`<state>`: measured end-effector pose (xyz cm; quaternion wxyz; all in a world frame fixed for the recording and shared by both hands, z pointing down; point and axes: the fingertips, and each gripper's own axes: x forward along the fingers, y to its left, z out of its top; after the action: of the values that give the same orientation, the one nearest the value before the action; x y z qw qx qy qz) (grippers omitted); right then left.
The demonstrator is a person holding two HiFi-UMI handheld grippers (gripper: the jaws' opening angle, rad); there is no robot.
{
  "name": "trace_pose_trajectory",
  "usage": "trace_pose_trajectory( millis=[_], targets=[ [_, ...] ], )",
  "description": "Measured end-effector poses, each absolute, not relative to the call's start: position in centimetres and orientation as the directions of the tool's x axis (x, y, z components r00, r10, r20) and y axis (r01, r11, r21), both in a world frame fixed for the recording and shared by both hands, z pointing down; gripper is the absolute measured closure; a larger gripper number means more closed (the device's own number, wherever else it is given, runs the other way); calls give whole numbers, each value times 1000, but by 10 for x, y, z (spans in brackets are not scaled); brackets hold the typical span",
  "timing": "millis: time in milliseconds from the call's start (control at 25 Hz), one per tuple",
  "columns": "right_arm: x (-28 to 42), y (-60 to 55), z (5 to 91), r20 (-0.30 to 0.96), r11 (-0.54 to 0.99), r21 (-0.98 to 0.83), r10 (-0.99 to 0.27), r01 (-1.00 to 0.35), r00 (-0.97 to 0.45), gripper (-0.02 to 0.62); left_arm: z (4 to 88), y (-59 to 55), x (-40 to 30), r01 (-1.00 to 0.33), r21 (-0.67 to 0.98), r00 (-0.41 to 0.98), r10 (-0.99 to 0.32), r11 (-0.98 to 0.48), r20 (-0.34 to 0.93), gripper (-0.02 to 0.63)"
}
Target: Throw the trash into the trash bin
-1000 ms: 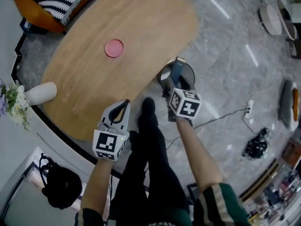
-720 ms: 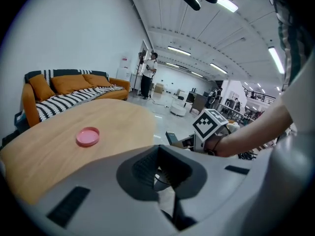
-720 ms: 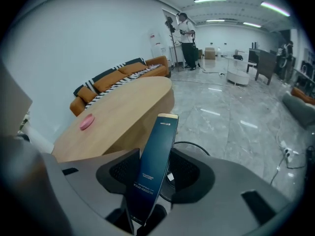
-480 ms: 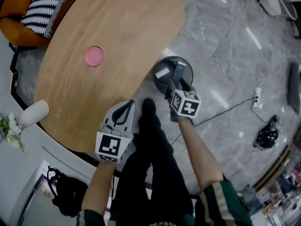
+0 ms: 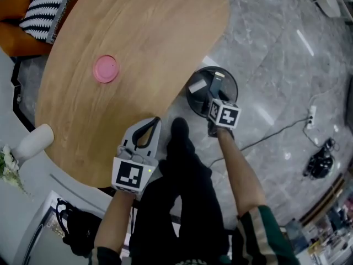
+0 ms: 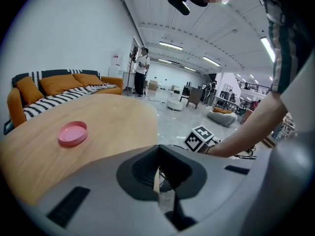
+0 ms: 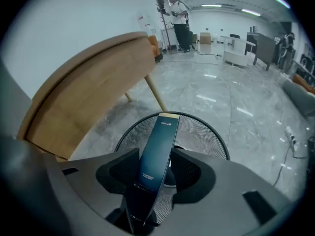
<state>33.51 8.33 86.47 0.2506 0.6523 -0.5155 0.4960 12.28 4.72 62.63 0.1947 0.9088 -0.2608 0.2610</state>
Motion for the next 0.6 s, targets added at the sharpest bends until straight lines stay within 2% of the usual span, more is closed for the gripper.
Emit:
trace_pose_trajectory(
  millis=[200,360,480,520,600],
  targets=[
    [337,81,890,932,-339,-153,-363,-928,-21,402,634,43,114,-594,225,718,-382,-773,582,606],
    [335,81,889,937,-335,-155,-348,-930,-31,364,635,44,108,-609,238,705,-379,-757,599,606],
    [335,84,876,938,-334,-169,-343,-927,-47,365,629,42,104,-625,246,694,-383,-741,609,606],
    [338,84,868,935,-332,-170,-351,-928,-46,372,625,41,104,-630,247,691,-386,-736,612,606],
    [345,84,847,930,-331,-150,-368,-932,-19,456,613,36,104,-640,246,687,-398,-728,609,606]
  ],
)
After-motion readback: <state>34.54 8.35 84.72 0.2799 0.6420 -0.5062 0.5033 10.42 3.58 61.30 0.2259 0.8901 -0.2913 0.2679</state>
